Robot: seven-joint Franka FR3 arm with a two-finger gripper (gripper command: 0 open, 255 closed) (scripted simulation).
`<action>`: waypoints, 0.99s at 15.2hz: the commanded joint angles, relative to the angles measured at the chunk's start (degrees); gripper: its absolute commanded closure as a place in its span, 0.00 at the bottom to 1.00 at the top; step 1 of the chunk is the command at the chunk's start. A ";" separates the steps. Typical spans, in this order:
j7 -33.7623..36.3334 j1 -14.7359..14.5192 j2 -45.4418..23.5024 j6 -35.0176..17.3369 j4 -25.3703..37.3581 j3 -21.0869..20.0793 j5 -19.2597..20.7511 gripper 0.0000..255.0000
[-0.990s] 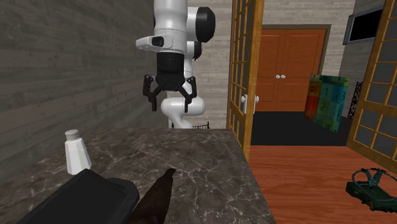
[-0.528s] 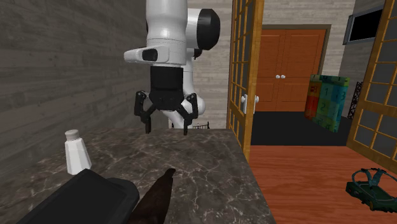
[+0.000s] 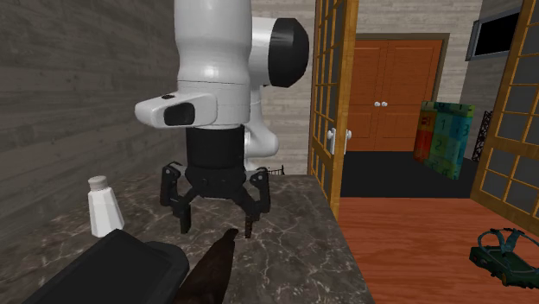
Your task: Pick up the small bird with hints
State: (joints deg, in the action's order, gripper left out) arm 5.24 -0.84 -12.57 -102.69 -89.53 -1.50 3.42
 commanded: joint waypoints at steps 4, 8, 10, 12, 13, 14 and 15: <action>0.38 -0.19 -6.37 0.07 5.84 0.02 0.22 0.00; 0.54 -0.15 -6.52 -2.93 2.99 0.03 0.27 0.00; 0.60 -0.14 -6.63 -4.10 1.93 0.03 0.29 0.00; 0.71 -0.22 -6.85 -3.83 2.41 -0.02 0.32 1.00; 0.62 -0.16 -6.70 -3.81 2.28 0.01 0.30 1.00; 0.73 -0.24 -6.80 -3.67 2.52 -0.02 0.33 1.00; 0.91 -0.38 -6.73 -3.43 2.67 -0.09 0.35 1.00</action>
State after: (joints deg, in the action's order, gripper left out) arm 6.21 -1.05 -18.60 -106.10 -86.77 -1.38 3.93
